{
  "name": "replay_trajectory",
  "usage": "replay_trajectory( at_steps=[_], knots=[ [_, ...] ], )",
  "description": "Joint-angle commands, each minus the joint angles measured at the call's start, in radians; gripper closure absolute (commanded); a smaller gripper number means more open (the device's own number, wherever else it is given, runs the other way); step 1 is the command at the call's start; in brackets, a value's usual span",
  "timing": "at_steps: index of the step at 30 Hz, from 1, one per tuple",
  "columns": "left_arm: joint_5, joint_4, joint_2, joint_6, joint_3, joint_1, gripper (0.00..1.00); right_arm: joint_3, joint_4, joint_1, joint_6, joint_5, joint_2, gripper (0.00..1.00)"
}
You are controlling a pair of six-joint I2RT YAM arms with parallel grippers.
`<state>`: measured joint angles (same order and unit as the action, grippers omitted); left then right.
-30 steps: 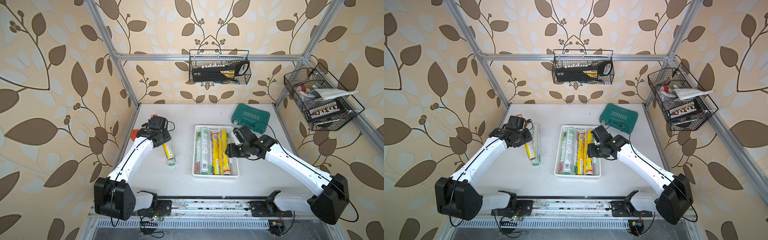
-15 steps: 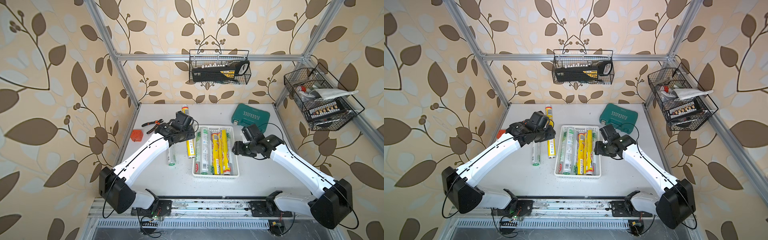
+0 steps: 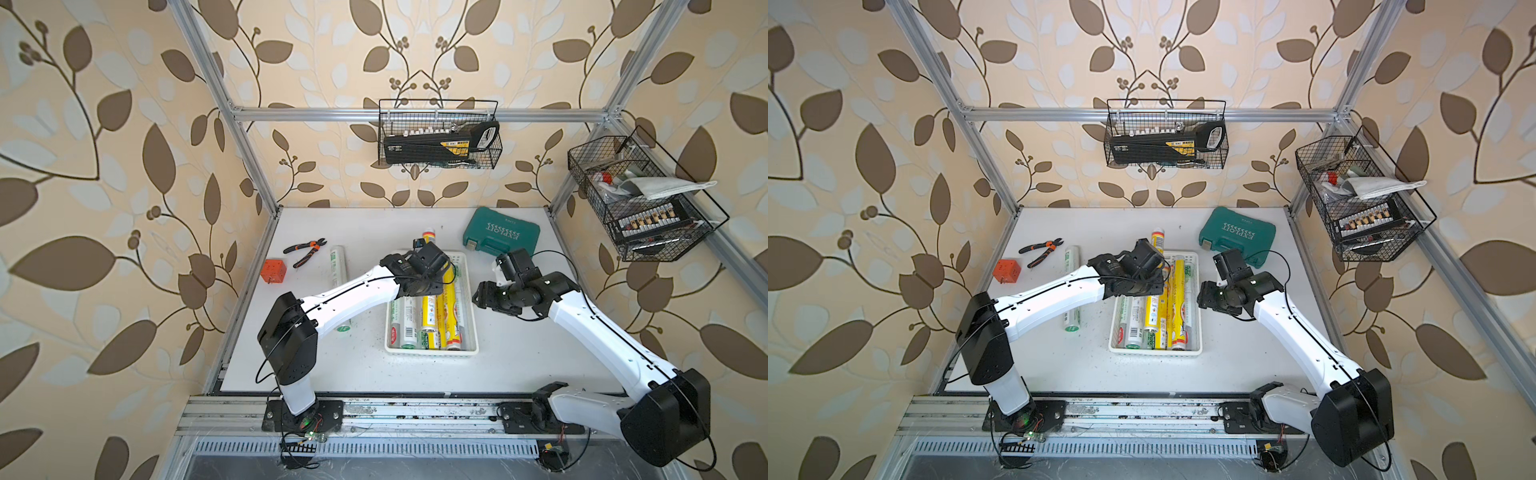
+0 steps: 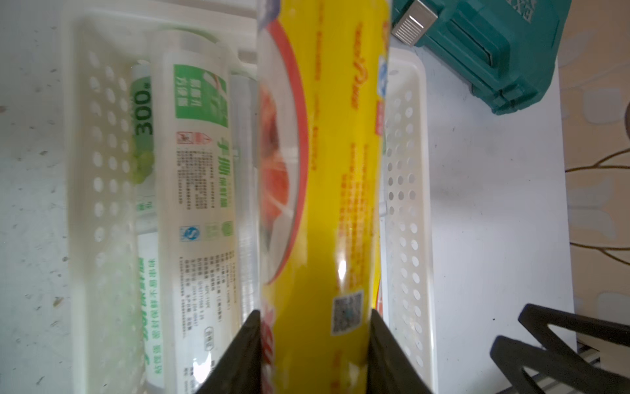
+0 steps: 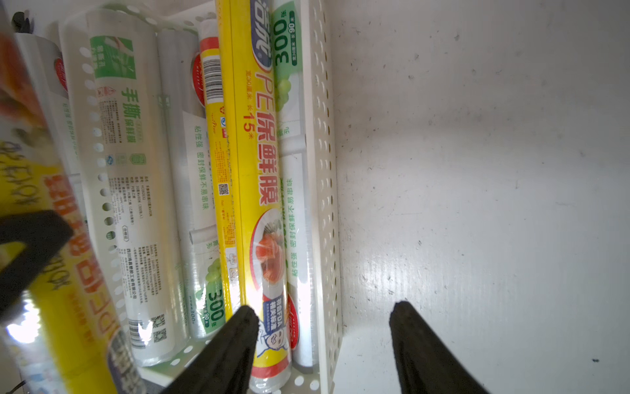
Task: Put the plastic wrap into the basket
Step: Place the plastic wrap in the basket.
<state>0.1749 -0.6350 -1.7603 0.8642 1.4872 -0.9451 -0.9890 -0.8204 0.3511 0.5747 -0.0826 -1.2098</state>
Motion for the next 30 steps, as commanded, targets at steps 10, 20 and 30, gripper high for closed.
replay_trajectory(
  at_steps=[10, 20, 30],
  knots=[
    [0.019, 0.044, -0.064, 0.099, 0.032, -0.051, 0.56, 0.020, -0.007, -0.024, -0.022, -0.029, 0.023, 0.35],
    [-0.007, 0.053, -0.086, 0.137, -0.006, -0.053, 0.57, 0.038, 0.004, -0.028, -0.026, -0.036, 0.021, 0.35],
    [-0.045, 0.058, -0.106, 0.108, -0.031, -0.056, 0.57, 0.051, 0.013, -0.032, -0.034, -0.041, 0.016, 0.35]
  ],
)
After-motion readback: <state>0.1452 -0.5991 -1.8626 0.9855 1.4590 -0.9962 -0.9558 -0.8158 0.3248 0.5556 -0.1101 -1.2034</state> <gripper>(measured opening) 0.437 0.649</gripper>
